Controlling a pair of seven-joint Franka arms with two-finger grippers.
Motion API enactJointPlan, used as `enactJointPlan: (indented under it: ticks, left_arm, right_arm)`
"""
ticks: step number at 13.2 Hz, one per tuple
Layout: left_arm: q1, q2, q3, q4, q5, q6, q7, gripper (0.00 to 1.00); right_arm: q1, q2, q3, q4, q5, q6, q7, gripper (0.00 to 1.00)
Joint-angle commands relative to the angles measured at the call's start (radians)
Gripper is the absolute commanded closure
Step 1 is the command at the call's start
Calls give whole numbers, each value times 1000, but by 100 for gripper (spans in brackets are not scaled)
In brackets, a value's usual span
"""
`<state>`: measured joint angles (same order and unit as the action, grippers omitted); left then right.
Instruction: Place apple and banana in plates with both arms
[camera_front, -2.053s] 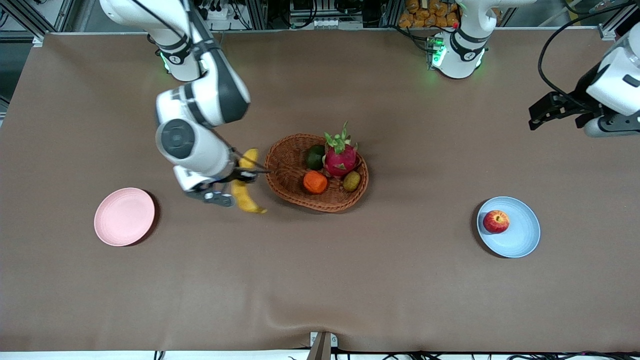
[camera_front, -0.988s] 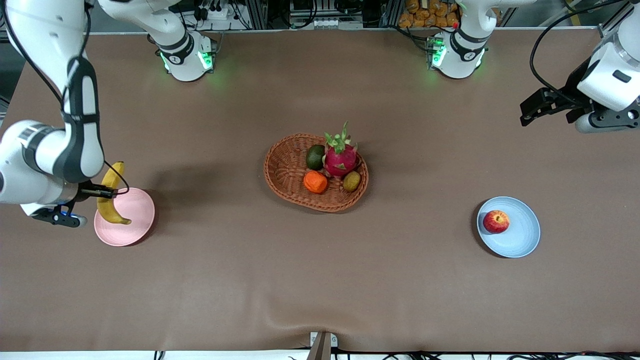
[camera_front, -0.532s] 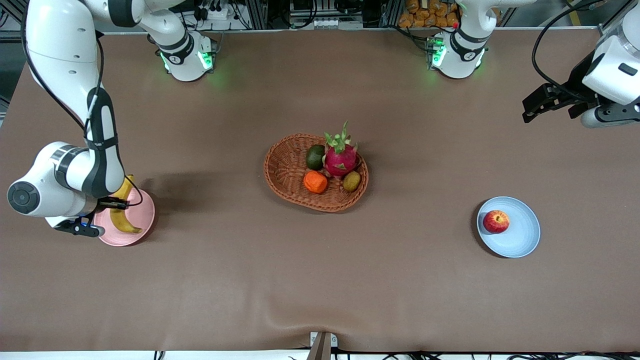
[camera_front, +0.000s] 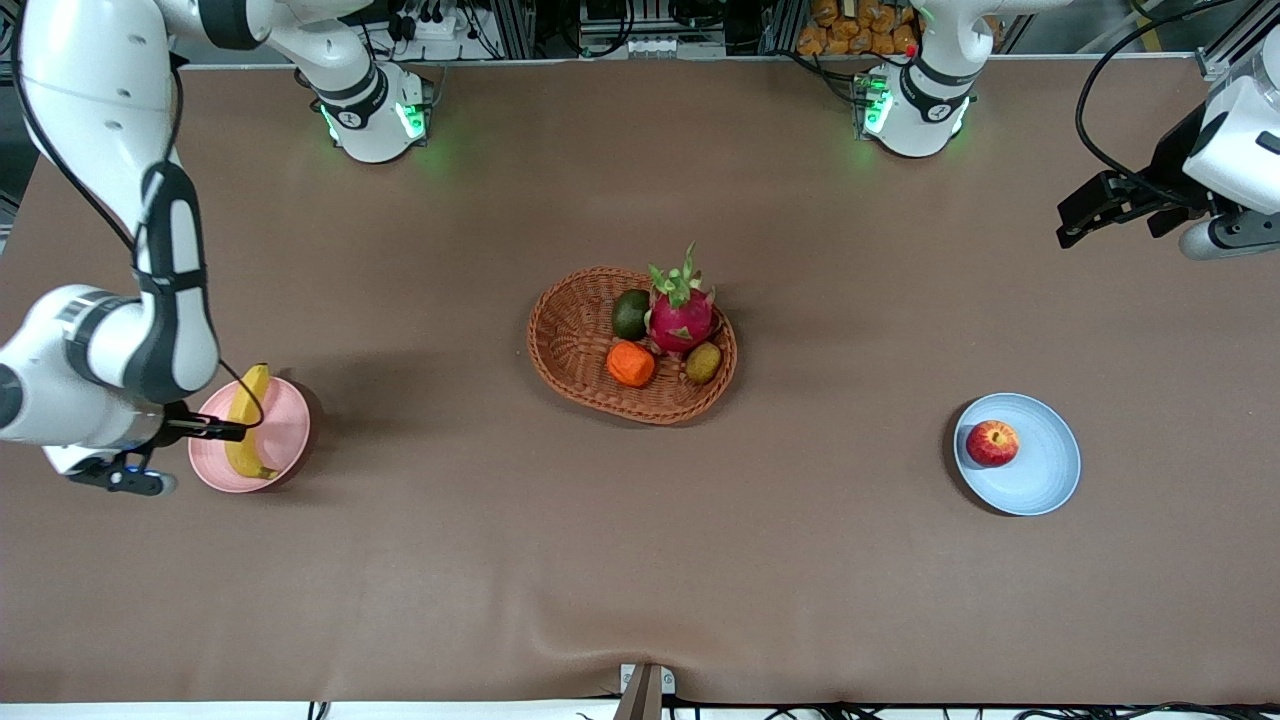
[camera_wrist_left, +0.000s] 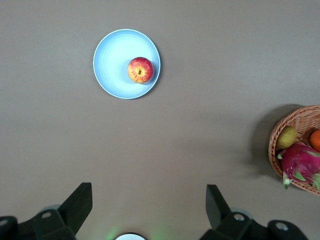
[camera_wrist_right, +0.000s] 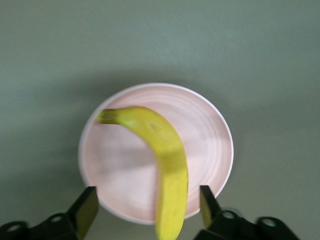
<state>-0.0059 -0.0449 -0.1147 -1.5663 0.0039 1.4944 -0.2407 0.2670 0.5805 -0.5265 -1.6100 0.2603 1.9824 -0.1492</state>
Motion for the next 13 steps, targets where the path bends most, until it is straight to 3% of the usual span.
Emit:
enactJointPlan:
  ticks: [1,4,6,8,11,13]
  left_arm:
    - [17,-10,-3,-6,-15,-6,-15,0]
    - [15,-3,-3,-6,-9,4,-12,0]
    - [17,-3,-5,-6,-1,12,1,0]
    - [24,-1,-3,-9,-1,18,5,0]
    - [24,-1,-3,-11,-1,20,5,0]
    - [24,-1,-3,-11,-1,20,5,0]
  right_arm:
    - [-19,-80,8,116,-3,-190,-18,0]
    - [-6,-203,-4,137,-35,-273,-21,0]
    - [-8,-286,26,134,-74,-348,-21,0]
    - [-54,-361,113,122,-119,-390,-20,0]
    - [-214,-465,332,96,-194,-428,-6,0]
    - [-278,-537,402,44,-200,-454,29,0]
